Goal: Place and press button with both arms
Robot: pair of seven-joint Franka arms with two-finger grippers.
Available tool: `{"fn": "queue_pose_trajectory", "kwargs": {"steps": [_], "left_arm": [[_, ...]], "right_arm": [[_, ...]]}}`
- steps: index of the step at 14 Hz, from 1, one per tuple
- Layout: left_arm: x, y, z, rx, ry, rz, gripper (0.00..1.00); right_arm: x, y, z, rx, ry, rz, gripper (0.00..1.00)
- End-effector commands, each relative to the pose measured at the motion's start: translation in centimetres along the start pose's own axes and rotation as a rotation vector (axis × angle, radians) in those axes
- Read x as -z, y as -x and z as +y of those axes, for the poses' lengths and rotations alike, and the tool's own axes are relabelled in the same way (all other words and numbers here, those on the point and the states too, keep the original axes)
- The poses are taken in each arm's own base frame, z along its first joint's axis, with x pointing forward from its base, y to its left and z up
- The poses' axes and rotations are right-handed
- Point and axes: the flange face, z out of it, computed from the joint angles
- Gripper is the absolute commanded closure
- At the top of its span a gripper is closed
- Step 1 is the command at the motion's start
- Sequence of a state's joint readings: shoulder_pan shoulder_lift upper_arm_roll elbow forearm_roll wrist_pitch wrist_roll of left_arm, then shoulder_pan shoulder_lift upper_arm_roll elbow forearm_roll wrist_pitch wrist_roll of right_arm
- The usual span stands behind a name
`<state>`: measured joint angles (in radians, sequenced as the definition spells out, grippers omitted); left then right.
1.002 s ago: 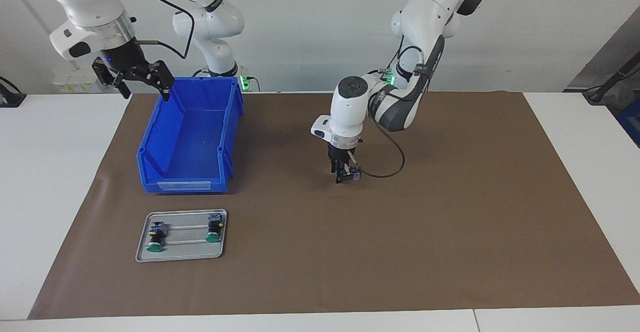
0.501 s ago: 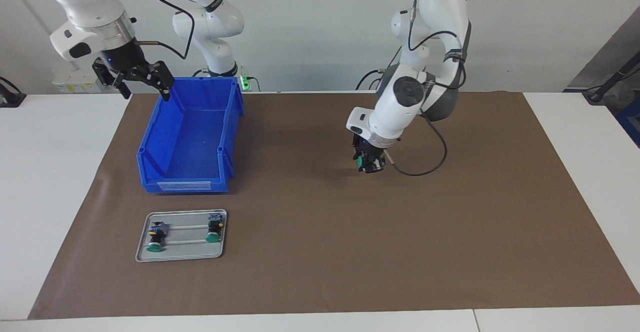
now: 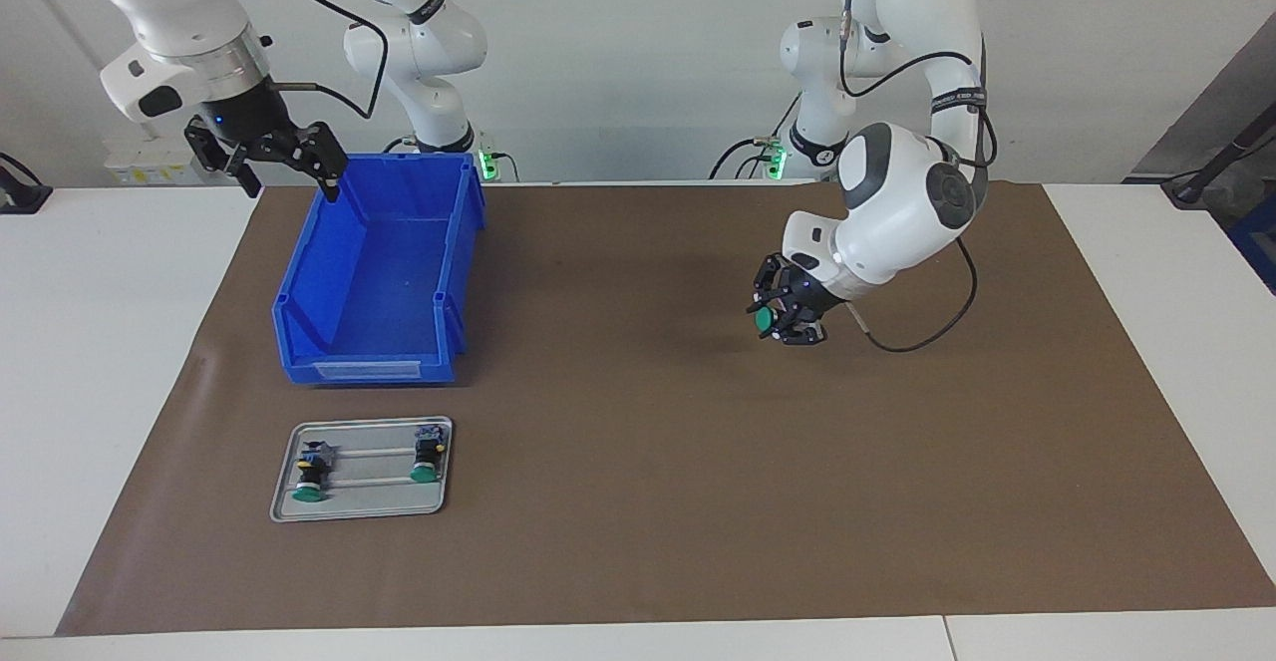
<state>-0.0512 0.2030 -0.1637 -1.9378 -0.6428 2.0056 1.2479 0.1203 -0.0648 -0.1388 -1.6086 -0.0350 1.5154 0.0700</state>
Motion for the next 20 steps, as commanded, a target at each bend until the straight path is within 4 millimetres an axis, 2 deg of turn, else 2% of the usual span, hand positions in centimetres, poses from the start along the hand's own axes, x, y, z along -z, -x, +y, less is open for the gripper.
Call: {"fn": "queue_pose_trajectory", "kwargs": {"steps": [1, 4, 7, 11, 14, 20], "left_arm": [[0.1, 4.4, 1.5, -0.011, -0.021, 0.121, 1.00], [-1.8, 7.6, 1.4, -0.031, -0.072, 0.320, 1.00], [-5.0, 9.6, 0.4, -0.008, -0.104, 0.500, 1.00], [-7.2, 9.9, -0.4, 0.012, -0.200, 0.770, 1.00], [-9.1, 9.8, -0.3, -0.013, -0.202, 0.909, 1.00], [-10.5, 10.9, 0.7, -0.014, -0.235, 0.994, 1.00]], "right_arm": [[-0.2, 0.1, 0.5, 0.012, 0.006, 0.003, 0.00], [-0.3, 0.1, 0.6, 0.012, 0.006, 0.001, 0.00], [-0.4, 0.1, 0.6, 0.012, 0.006, -0.001, 0.00], [-0.4, 0.1, 0.6, 0.012, 0.006, -0.001, 0.00], [-0.5, 0.2, 0.7, 0.011, 0.005, -0.004, 0.00], [-0.9, 0.4, 0.8, 0.011, 0.005, -0.013, 0.00]]}}
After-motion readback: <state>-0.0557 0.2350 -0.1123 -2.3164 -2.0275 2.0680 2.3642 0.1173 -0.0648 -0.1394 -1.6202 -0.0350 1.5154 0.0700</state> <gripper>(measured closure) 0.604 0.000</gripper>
